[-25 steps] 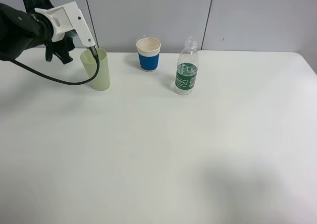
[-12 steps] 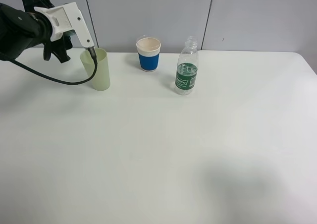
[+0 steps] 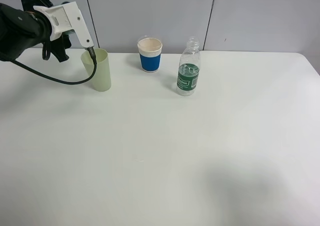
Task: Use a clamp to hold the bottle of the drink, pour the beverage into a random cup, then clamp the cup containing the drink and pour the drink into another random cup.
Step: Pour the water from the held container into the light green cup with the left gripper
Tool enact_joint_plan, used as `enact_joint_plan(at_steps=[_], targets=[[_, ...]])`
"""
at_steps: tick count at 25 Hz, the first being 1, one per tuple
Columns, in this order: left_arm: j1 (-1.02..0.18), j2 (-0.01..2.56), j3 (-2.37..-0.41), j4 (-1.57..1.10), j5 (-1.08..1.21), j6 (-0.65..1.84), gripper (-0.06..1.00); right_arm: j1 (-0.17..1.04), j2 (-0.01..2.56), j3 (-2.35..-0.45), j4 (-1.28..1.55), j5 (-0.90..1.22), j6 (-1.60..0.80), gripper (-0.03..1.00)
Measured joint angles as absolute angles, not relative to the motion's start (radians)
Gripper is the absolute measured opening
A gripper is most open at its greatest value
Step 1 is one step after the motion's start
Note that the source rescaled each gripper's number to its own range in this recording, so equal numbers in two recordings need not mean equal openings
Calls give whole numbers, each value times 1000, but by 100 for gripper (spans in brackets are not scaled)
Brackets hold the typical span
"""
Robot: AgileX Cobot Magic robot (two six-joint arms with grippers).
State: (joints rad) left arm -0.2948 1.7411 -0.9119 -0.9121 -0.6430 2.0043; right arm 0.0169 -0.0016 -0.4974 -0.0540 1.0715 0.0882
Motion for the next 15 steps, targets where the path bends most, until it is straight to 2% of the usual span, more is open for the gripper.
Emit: enact_joint_plan(at_steps=[15], targets=[[-295,1741,-912,-912,-676,2132,0,17,-2,-497,-54,1072,88,100]])
